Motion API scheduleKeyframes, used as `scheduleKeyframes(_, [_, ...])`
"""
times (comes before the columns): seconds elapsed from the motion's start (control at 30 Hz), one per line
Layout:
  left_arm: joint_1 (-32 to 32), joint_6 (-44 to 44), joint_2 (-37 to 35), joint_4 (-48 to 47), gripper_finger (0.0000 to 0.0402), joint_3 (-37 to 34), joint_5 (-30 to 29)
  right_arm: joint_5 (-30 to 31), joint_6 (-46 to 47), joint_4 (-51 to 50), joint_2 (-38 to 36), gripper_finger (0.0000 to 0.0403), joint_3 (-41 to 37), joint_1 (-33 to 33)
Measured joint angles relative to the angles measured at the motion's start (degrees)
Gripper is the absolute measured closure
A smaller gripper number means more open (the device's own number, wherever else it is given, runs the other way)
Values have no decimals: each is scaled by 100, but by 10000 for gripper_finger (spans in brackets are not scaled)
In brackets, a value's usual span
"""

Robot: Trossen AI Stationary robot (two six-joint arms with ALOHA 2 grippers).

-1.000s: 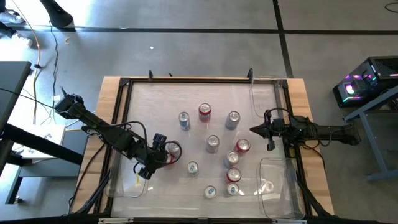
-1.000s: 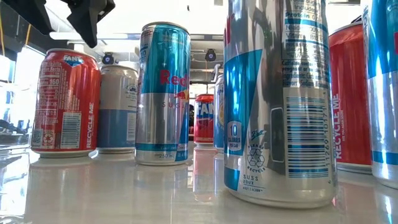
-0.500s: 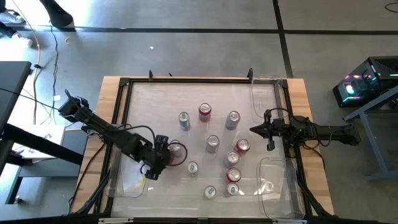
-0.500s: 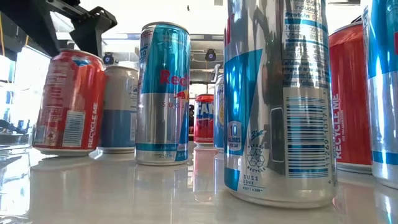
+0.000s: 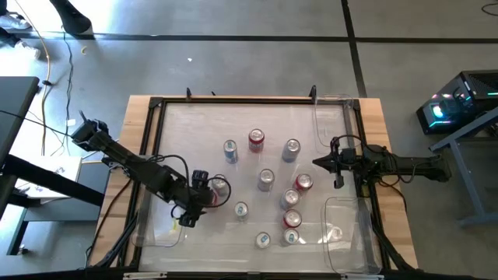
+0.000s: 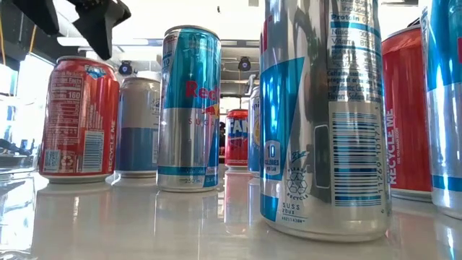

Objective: Sort soda cans
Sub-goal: Put the bottom left red soda can into the bottom left transparent bin

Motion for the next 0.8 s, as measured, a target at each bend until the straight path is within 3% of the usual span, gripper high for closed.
scheduleKeyframes(0.3, [15, 1065, 3, 47, 86, -183, 356, -2, 0, -2, 2, 403, 2, 0])
scheduleKeyframes(0.8, [67, 1848, 1, 406, 85, -183, 235, -2, 0, -2, 2, 403, 2, 0])
